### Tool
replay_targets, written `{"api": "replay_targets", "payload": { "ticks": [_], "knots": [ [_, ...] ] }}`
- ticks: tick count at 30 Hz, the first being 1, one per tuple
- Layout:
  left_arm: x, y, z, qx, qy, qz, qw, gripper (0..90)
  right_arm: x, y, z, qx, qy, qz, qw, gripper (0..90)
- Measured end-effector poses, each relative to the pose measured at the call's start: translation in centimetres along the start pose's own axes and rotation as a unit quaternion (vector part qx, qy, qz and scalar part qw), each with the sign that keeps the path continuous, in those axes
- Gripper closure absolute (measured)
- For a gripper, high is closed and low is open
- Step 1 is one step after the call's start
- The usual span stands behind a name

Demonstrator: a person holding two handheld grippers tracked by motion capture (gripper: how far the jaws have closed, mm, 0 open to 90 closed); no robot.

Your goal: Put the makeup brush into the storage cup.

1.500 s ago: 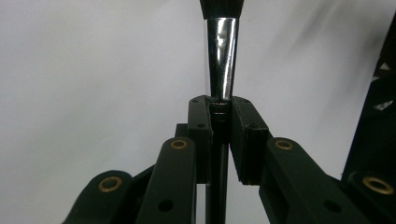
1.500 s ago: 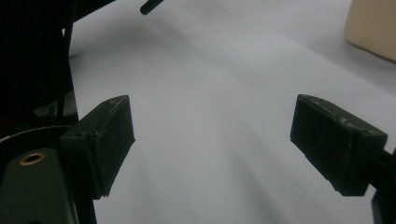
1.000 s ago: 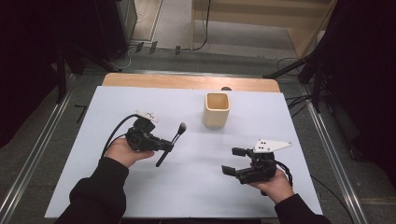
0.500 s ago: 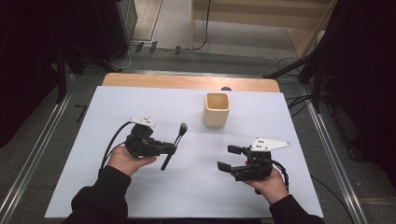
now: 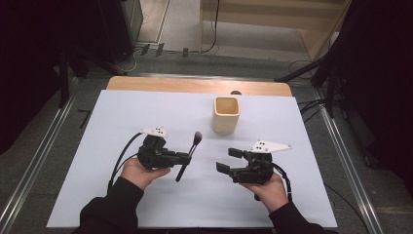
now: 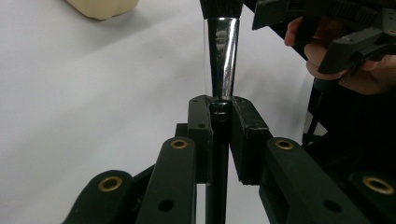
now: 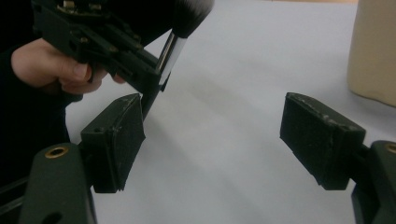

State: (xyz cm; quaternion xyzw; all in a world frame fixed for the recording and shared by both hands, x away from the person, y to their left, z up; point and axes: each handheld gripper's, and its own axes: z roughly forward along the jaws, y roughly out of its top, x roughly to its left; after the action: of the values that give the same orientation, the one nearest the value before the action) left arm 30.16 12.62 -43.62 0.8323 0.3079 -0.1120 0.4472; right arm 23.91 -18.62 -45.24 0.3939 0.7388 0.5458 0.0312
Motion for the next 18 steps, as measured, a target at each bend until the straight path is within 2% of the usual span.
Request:
{"api": "replay_targets", "payload": {
  "ticks": [4,8,15,18],
  "knots": [
    [-0.2,-0.1,0.4,-0.003,-0.011,-0.004,0.9999,80.6,0.1,0.6,0.4,-0.009,-0.004,0.019,0.9998,25.0],
    [-0.2,-0.1,0.8,-0.002,-0.020,-0.011,0.9997,80.6,0.2,0.8,0.6,-0.014,-0.012,0.023,0.9996,25.0],
    [-0.5,-0.4,1.0,-0.008,-0.019,-0.020,0.9996,80.6,0.5,1.1,1.5,-0.017,-0.001,0.050,0.9986,25.8],
    [-0.8,-0.7,1.1,-0.012,-0.017,-0.025,0.9995,80.6,0.9,1.3,1.8,-0.014,-0.004,0.045,0.9989,25.8]
  ]
}}
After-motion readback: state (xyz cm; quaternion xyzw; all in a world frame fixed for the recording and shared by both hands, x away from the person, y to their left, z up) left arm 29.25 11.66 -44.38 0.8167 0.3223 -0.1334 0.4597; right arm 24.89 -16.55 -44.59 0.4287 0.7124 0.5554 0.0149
